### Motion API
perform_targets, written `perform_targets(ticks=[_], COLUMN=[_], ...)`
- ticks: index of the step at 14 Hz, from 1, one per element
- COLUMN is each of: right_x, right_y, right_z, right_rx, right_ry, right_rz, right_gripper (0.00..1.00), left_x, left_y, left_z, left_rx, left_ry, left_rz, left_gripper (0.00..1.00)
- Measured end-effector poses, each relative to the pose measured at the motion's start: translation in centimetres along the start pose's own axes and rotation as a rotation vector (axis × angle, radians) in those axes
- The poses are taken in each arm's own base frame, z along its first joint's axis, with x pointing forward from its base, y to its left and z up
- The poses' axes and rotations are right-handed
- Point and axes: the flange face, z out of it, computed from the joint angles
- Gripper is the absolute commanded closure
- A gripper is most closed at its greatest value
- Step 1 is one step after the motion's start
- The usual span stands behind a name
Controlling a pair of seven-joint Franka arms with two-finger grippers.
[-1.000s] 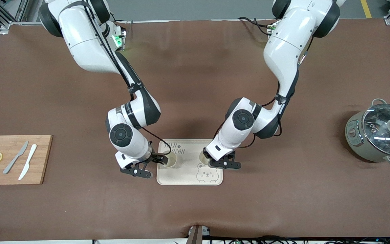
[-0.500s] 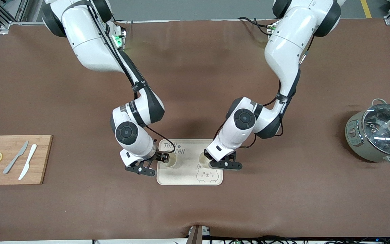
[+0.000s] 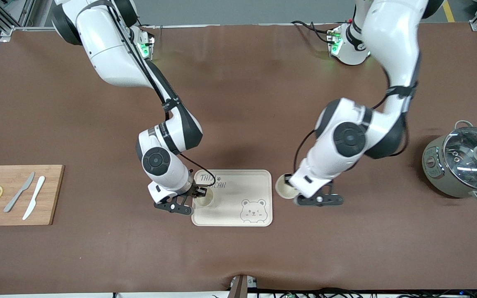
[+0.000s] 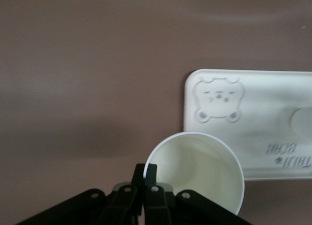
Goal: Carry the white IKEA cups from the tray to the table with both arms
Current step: 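Carry the cups off the tray, each gripper moving outward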
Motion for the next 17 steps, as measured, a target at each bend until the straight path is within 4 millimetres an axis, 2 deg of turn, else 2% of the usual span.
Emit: perform_targets(ticks=[2, 4, 6, 8, 10, 12, 15, 17], right_x=[0.1, 0.7, 1.8, 3.5, 5.6, 7.3, 9.5, 11.0], right_y=[0.0, 0.4, 1.4, 3.2, 6.2, 9.0, 13.1, 16.1], right_z=[-0.1, -0.6, -1.4, -2.5, -3.1, -3.6, -4.7, -5.3], right_rx=[0.000, -0.003, -0.015, -0.023, -0.029, -0.036, -0.043, -0.045], right_ry=[0.002, 0.008, 0.005, 0.002, -0.004, -0.014, -0.031, -0.035], right_rz=[0.000, 0.008, 0.000, -0.033, -0.071, -0.114, -0.189, -0.234], right_gripper=[1.00, 1.00, 1.00, 1.00, 1.00, 1.00, 1.00, 1.00], left_x=[-0.1, -1.3, -3.3, -5.9, -8.7, -10.8, -13.2, -14.5], left_y=[-4.0, -7.6, -10.4, -12.6, -13.9, -14.6, -15.8, -17.0], left_z=[-2.8, -4.4, -5.4, -5.6, -4.2, -1.5, 3.3, 5.7], left_rx=[0.026, 0.038, 0.045, 0.048, 0.049, 0.047, 0.040, 0.041], left_ry=[-0.004, -0.013, -0.010, 0.023, 0.059, 0.090, 0.141, 0.152], left_rz=[0.058, 0.106, 0.140, 0.168, 0.177, 0.181, 0.185, 0.190], left_gripper=[1.00, 1.00, 1.00, 1.00, 1.00, 1.00, 1.00, 1.00])
